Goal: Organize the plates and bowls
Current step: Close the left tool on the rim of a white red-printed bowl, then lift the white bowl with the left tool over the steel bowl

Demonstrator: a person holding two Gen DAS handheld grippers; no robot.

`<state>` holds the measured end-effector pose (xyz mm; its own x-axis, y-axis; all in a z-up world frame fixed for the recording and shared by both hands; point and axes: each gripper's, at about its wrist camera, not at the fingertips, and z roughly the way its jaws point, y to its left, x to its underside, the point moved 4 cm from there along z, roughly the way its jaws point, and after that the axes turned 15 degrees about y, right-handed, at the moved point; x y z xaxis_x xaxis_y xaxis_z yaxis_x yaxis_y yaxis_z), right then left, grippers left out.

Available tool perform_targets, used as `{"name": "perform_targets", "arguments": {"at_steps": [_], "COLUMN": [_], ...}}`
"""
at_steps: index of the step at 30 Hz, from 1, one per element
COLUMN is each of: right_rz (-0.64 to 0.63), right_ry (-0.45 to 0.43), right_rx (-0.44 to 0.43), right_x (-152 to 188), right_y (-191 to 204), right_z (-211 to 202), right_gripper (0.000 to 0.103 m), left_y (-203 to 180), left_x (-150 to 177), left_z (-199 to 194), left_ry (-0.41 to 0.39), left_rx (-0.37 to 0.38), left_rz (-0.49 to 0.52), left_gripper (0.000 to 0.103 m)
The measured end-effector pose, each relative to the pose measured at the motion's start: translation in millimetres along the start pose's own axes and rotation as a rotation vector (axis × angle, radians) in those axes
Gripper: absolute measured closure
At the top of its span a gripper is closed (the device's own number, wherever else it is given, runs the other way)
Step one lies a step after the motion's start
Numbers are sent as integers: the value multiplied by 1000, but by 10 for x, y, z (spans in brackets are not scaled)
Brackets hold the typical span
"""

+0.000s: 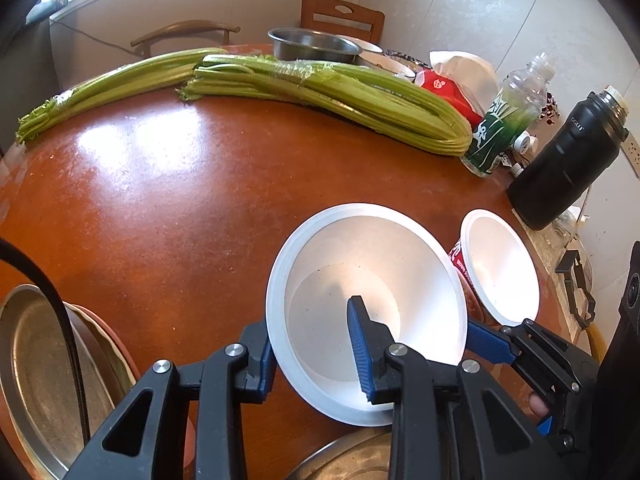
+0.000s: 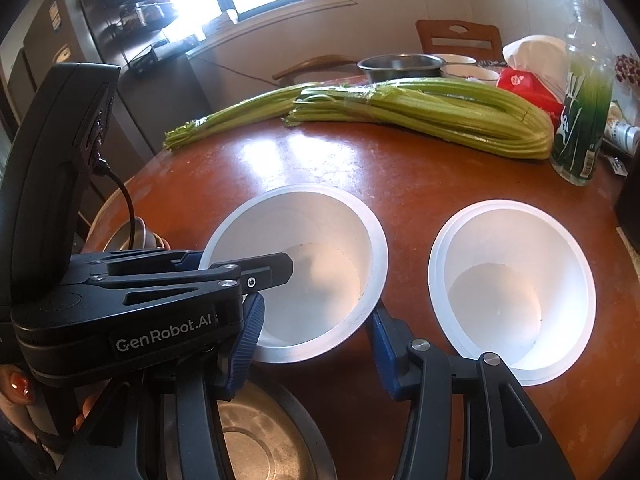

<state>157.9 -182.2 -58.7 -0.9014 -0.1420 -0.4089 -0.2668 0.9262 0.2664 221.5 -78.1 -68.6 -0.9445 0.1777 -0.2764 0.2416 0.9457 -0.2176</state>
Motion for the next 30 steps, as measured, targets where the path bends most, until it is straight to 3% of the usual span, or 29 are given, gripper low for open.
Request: {"name": "perform_targets", "arguments": {"at_steps": [30], "right_rz": [-66], "right_ry": [-139], "right_rx": [38], "right_x": [225], "right_y": [343], "right_z": [-680], "right_gripper": [50], "left_y": [-197], "left_x": [324], "left_z": [-703], "left_ry": [-171], "left_rx": [0], "left_rz": [29], "left_gripper": [70]}}
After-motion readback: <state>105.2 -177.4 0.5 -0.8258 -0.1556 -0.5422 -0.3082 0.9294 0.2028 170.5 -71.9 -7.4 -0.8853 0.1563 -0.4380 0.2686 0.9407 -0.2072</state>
